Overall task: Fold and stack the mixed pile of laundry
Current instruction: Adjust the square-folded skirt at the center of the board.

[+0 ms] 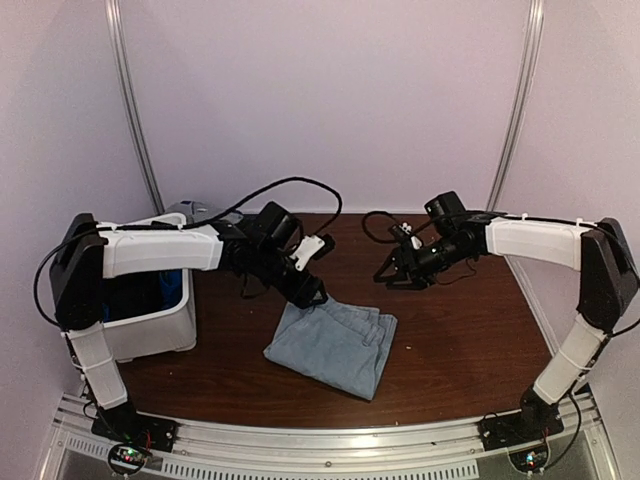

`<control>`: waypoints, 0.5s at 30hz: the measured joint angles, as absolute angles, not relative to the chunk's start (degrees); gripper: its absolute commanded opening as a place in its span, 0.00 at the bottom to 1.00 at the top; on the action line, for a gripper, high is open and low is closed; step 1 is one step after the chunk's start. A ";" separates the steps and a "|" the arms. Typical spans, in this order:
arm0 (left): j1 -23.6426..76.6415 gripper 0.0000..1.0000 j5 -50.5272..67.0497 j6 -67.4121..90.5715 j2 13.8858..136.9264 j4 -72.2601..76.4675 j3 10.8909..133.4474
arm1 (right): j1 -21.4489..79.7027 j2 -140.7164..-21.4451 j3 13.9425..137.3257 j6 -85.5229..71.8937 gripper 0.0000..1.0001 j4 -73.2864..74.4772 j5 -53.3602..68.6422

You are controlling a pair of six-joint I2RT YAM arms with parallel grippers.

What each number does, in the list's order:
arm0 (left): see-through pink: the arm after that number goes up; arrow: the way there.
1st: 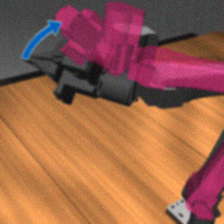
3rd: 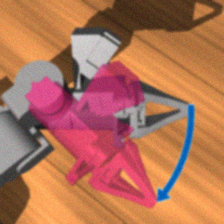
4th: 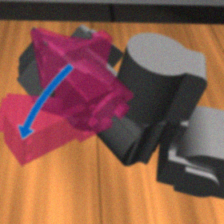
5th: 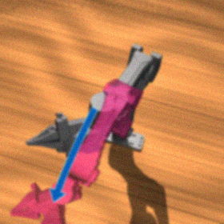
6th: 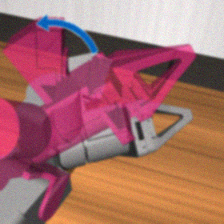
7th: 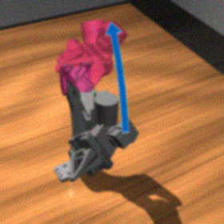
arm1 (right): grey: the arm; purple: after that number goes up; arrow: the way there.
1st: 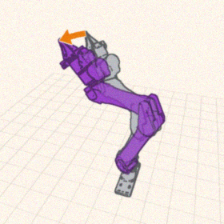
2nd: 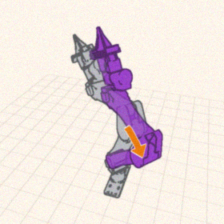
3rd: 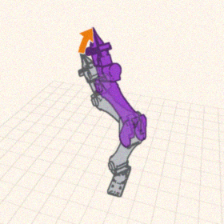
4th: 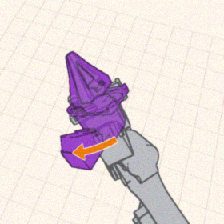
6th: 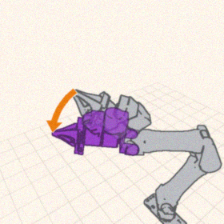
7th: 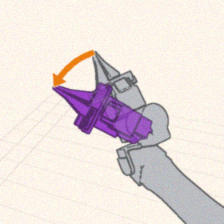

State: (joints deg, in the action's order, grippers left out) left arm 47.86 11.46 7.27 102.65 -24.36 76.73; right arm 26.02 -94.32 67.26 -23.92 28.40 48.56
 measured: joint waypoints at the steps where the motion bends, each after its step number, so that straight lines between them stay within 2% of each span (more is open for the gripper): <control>1: 47.83 0.67 11.66 8.51 104.05 -24.08 77.23 | 26.04 -94.91 67.26 -24.64 0.54 27.40 48.82; 4: 47.83 0.69 11.81 11.88 109.19 -23.97 79.40 | 26.59 -96.95 67.26 -26.81 0.55 24.23 49.56; 10: 47.66 0.66 11.66 14.98 113.21 -24.01 80.34 | 28.29 -101.91 67.37 -31.00 0.43 17.28 52.45; 15: 46.83 0.56 11.33 16.88 113.21 -23.90 80.84 | 29.54 -107.55 69.34 -32.95 0.34 15.09 53.76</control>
